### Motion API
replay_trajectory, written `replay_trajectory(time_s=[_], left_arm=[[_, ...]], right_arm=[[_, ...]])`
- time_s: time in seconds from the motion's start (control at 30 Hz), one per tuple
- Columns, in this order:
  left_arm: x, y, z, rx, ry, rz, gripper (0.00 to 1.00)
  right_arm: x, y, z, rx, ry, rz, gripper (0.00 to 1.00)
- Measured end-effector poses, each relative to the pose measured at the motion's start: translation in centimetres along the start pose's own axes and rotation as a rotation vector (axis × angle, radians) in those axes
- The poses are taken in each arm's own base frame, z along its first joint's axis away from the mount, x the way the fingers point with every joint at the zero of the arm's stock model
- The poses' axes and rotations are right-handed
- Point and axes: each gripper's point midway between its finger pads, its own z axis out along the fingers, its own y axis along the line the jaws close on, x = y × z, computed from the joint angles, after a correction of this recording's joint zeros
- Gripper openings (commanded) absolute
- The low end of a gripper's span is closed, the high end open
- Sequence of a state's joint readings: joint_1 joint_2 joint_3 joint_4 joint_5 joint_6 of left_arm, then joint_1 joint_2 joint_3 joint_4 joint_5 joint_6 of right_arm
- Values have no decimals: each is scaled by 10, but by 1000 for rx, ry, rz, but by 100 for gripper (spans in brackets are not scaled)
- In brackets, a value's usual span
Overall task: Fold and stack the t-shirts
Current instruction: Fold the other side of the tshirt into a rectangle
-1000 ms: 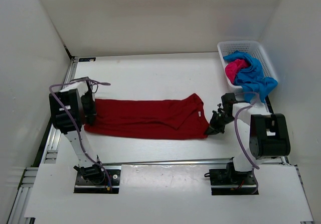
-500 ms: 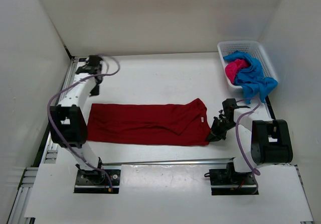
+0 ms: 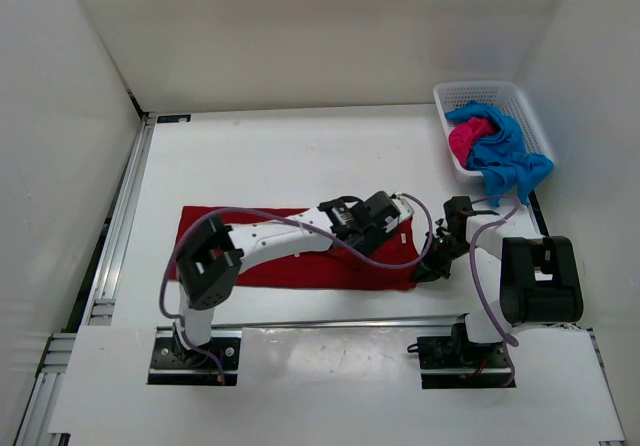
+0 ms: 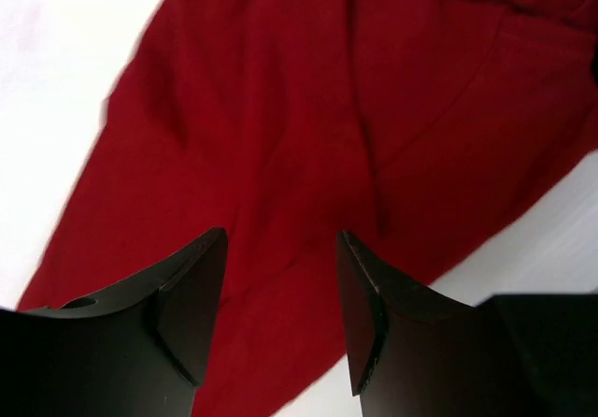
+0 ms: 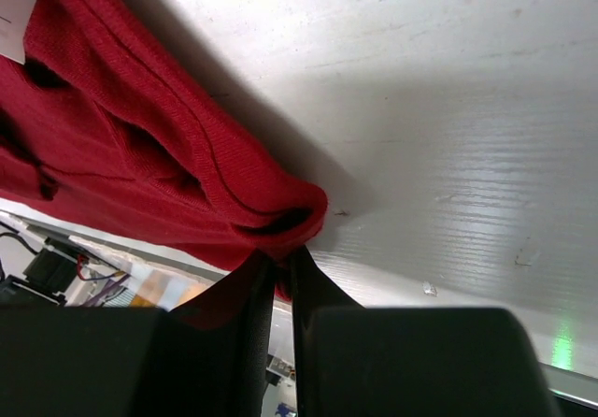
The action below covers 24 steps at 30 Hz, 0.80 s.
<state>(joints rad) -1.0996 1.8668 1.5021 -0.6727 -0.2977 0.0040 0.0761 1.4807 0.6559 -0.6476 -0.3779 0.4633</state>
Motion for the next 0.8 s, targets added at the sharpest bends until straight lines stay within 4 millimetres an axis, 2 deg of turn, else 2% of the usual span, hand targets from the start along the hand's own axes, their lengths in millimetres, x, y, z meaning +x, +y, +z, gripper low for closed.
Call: replay_trajectory(time_s=[0.03,0.13,0.27,0.53,0.73,0.8], left_arm=[[-1,-6,12,25,15,0,61],[-2,-14,30,56,34,-4,61],[1,-21,44,81,52,-3,61],[18,-35,41,154,116,13,61],[35,-38,39,172,170,23,58],[41,-38,39,172,191,27,54]], right_arm=[[0,0,0,-1,1,1,14],[1,0,1,-10,3,3,14],[1,1,1,-17,4,3,14],[1,2,1,-21,4,-3,14],[1,1,1,-21,5,-7,14],[1,2,1,-22,4,-8,14]])
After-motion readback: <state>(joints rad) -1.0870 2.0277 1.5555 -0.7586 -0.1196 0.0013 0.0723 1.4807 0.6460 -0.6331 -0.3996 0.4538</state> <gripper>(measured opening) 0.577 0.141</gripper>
